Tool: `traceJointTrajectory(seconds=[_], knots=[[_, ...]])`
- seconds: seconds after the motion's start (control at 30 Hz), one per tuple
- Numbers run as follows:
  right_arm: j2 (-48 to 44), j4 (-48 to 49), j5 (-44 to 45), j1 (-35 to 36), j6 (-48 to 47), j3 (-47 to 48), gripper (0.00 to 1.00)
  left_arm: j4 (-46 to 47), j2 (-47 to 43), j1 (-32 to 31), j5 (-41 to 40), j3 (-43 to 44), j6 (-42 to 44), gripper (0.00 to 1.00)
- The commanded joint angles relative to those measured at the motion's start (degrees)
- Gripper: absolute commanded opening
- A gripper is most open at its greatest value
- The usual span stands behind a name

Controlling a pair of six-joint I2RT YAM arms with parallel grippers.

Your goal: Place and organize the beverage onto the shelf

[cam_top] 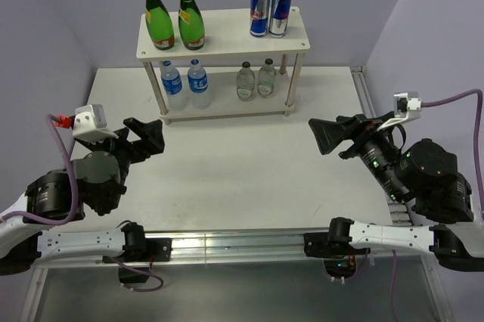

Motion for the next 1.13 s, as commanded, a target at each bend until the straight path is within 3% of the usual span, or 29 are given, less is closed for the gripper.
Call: traceJointTrajectory(seconds=[0.0,1.1], knots=[[0.7,-1.1,-2.1,0.2,-1.0,0.3,1.0,0.2,0.8,-0.4,0.3,0.5,1.0,0.99],[-0.2,1.5,-2.0,0.2,-4.1,-2.6,1.0,3.3,1.1,-0.4,-0.4,-1.4,3.3,0.99]])
